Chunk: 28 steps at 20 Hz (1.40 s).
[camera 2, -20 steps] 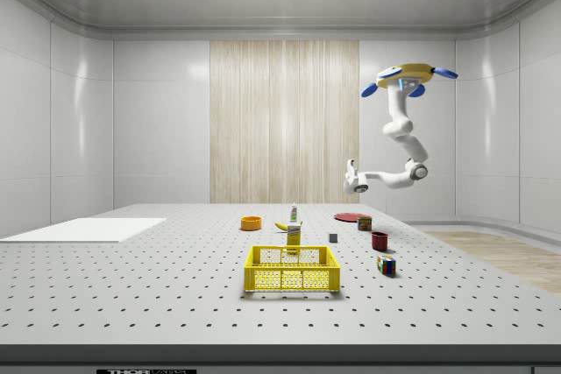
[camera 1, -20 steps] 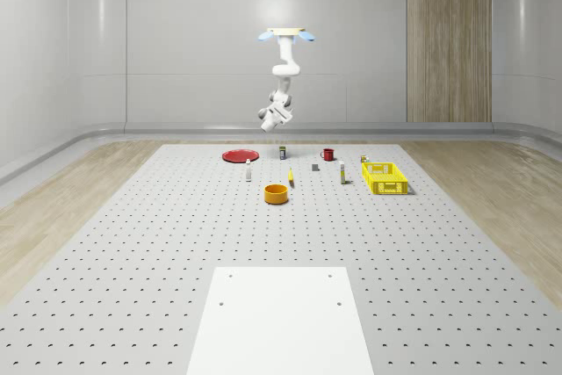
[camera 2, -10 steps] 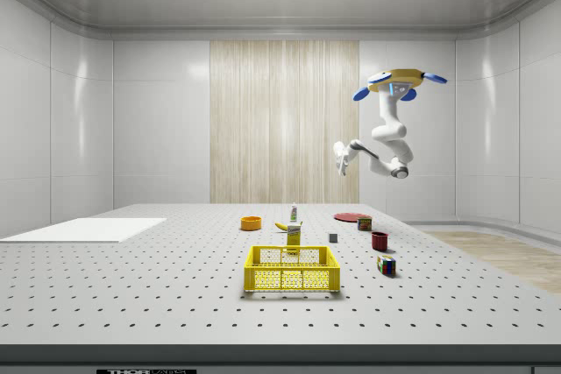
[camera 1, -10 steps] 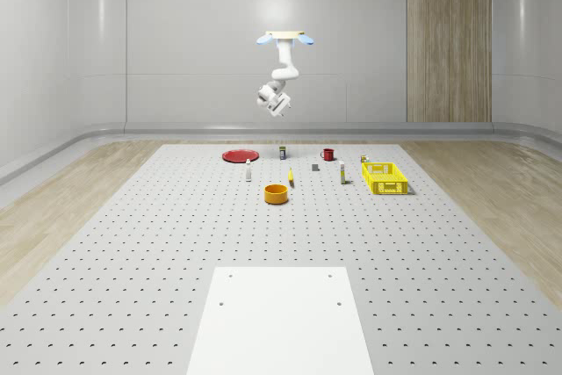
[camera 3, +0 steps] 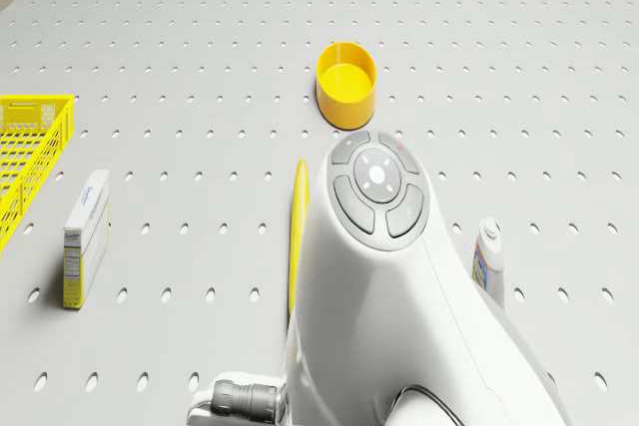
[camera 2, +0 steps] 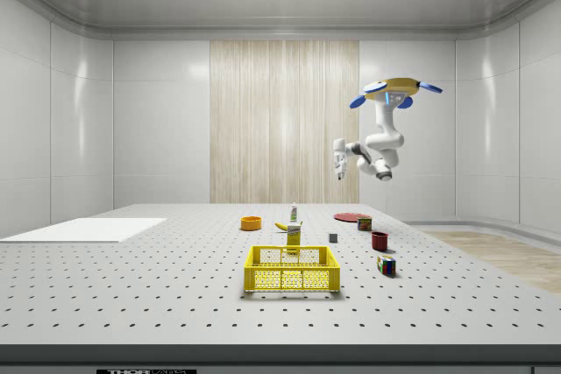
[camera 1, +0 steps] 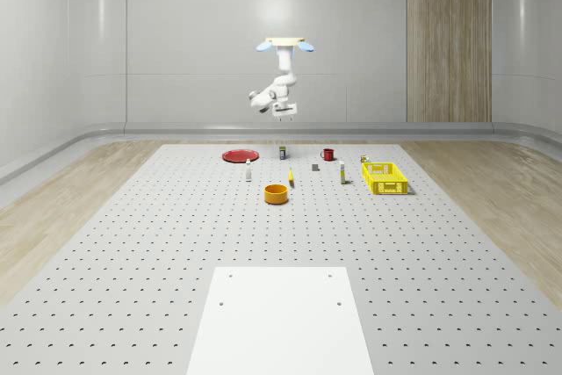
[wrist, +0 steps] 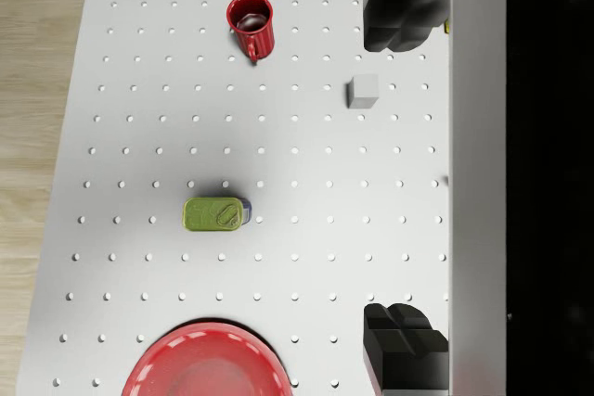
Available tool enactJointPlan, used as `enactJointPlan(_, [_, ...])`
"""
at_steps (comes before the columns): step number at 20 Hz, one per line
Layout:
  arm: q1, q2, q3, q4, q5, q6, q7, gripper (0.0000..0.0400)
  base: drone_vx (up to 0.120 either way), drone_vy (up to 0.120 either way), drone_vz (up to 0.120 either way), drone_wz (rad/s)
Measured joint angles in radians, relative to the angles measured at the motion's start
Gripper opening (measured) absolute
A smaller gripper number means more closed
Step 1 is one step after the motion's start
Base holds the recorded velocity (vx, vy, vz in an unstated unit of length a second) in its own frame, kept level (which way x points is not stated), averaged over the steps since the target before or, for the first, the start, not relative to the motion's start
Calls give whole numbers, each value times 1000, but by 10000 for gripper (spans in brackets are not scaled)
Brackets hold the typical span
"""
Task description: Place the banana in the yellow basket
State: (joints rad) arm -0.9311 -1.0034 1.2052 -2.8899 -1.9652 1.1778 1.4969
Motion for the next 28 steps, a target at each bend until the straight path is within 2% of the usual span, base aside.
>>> enactJointPlan(4, [-56,-31,28,-5,-17,-12,38,400,100,0,-120,0])
enactJointPlan(9, [-93,-63,49,-6,-16,-7,65,400,120,0,-120,0])
enactJointPlan(15, [-118,-98,65,-5,-4,14,85,400,100,0,-120,0])
enactJointPlan(20, [-131,-125,76,-3,9,36,96,400,16,120,-120,0])
enactJointPlan(28, [-147,-166,90,0,31,71,111,400,120,5,-120,0])
